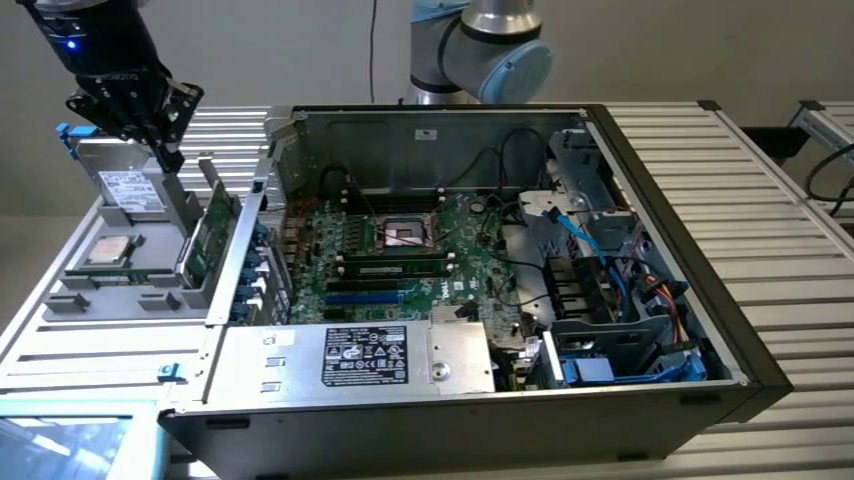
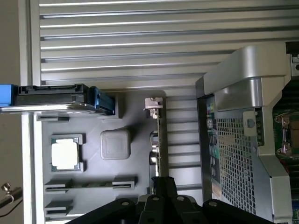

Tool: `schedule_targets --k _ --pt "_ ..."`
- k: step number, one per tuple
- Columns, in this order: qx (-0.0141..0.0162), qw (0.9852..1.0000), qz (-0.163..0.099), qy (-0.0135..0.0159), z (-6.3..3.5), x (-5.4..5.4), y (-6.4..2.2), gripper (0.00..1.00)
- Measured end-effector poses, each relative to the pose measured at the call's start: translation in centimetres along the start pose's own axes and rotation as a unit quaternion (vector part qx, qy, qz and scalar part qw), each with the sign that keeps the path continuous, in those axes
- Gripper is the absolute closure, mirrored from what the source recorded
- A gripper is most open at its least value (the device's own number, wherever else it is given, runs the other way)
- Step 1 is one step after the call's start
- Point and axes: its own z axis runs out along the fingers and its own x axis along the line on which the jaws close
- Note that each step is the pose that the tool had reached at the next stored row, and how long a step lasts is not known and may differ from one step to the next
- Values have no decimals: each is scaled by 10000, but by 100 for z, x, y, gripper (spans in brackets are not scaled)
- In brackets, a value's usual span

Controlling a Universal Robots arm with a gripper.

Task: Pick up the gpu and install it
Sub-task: 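Reach for the gpu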

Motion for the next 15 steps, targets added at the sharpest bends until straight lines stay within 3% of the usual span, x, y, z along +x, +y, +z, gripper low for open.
schedule_targets --k 8,15 --pt "0 10000 0 4 132 43 -10 88" --pt "0 10000 0 6 178 44 -51 88"
